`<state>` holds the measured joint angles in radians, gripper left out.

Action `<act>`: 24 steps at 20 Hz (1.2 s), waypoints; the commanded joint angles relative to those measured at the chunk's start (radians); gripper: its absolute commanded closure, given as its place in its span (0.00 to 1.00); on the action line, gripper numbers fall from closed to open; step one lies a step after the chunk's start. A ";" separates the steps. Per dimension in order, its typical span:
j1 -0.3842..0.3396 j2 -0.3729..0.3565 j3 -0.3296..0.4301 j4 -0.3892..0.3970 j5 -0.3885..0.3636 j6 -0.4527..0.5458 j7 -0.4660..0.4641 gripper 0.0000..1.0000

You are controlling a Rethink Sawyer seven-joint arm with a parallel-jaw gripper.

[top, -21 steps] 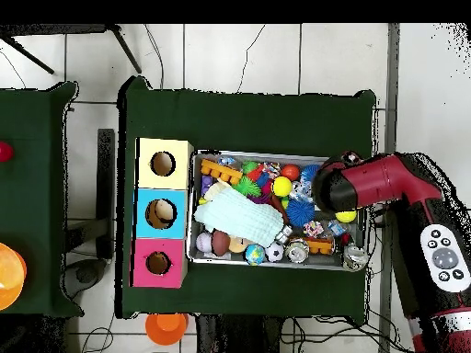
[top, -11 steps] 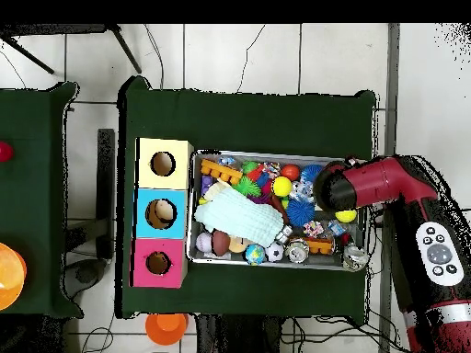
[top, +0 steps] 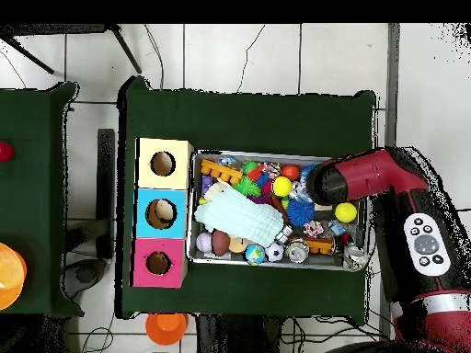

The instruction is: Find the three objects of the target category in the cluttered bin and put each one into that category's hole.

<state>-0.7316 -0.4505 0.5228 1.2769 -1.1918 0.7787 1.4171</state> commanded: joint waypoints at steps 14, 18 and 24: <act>0.151 -0.031 -0.242 0.019 -0.075 0.038 -0.007 0.00; 0.159 -0.033 -0.263 0.028 -0.035 0.022 0.001 0.00; 0.112 -0.021 -0.229 0.050 0.028 -0.045 -0.040 0.00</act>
<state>-0.5872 -0.4797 0.3074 1.2547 -1.1979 0.8001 1.4171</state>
